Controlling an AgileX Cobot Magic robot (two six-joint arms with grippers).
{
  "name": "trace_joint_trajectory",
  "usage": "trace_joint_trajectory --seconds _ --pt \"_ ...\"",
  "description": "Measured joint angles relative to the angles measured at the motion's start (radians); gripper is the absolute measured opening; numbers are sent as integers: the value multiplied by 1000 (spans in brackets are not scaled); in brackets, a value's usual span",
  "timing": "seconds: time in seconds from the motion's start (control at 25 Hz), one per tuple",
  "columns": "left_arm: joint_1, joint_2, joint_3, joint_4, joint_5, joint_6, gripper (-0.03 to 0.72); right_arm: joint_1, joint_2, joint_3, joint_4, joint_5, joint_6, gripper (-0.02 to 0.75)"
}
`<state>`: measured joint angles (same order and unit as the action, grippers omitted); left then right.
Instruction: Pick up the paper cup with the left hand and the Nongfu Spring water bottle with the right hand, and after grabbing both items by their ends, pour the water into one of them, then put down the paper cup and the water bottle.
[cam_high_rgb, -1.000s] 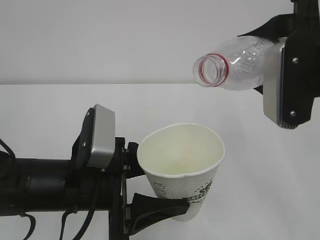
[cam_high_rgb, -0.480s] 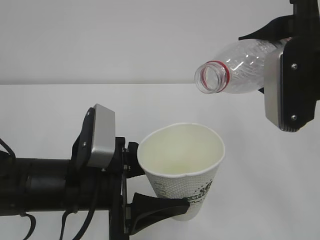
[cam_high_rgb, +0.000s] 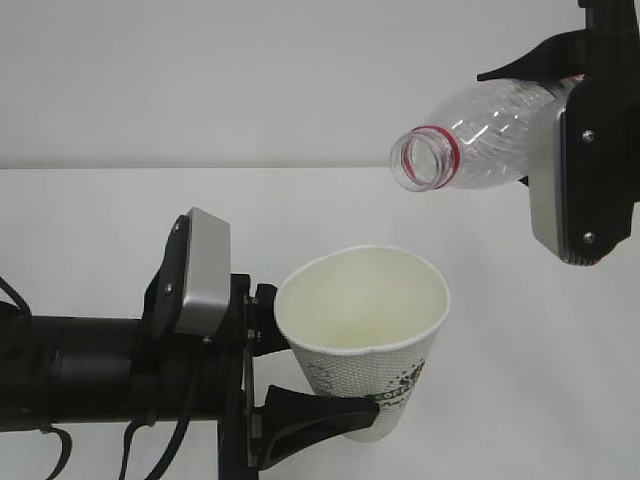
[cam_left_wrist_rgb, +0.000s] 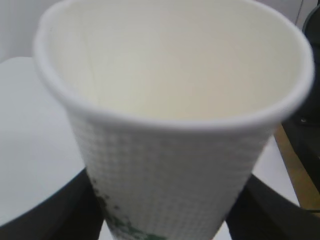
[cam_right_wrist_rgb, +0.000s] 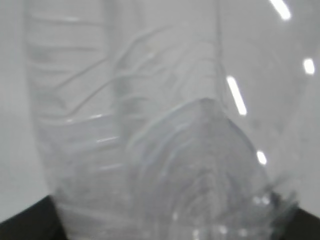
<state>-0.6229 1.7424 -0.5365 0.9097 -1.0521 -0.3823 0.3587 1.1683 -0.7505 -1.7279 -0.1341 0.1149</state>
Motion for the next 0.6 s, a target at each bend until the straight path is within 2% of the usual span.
trace_joint_trajectory --seconds 0.6 --pt "0 0 0 0 0 0 495 0 0 -10 -27 8 0 479"
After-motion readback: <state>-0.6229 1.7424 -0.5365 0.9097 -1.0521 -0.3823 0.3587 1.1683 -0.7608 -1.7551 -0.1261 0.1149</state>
